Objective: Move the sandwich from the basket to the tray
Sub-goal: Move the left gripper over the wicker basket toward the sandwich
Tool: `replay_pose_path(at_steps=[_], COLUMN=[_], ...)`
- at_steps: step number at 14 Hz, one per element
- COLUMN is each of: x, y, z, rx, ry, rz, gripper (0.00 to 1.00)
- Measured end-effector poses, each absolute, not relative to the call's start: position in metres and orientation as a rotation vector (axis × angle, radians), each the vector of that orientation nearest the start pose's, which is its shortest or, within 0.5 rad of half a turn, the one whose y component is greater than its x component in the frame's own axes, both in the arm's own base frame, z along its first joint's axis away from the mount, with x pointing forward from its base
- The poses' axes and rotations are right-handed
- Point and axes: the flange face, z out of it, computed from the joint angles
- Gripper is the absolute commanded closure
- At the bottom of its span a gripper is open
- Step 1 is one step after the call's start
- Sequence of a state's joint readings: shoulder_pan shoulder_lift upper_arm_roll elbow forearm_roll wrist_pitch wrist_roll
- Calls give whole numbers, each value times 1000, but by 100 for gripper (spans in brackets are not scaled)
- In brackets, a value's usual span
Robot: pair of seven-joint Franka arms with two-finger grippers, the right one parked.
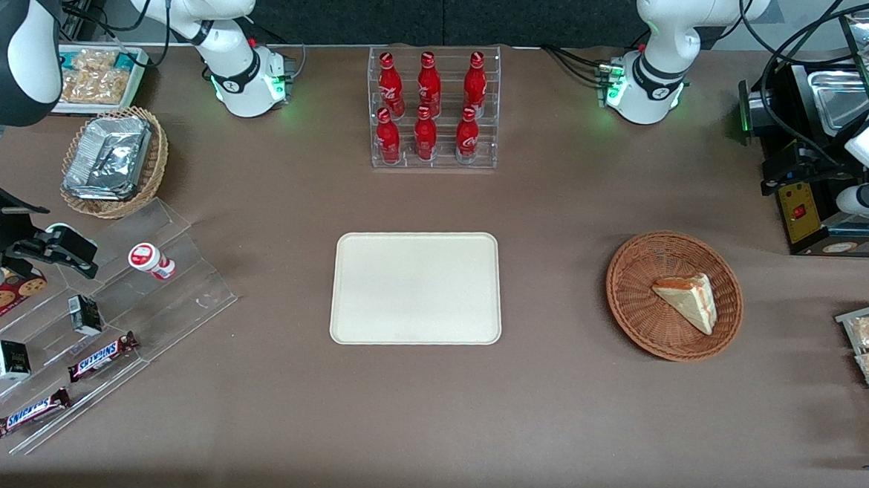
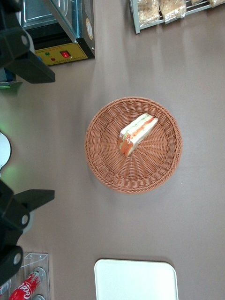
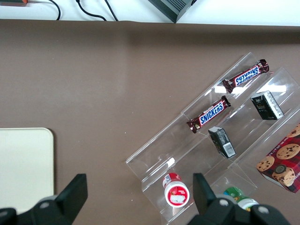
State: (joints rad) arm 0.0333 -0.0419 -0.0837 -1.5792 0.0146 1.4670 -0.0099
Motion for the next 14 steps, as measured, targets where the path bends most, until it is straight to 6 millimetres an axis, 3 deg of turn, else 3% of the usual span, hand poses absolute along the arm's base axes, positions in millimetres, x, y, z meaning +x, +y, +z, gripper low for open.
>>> replay_pose_path(at_steps=[4, 6, 9, 14], x=[530, 536, 548, 563], y=[-23, -11, 1, 5], z=[631, 616, 563, 460], rx=[-3119, -3110, -3022, -2816], ry=[49, -123, -583, -1218], rz=[132, 189, 295, 203], gripper=[0, 0, 0, 0])
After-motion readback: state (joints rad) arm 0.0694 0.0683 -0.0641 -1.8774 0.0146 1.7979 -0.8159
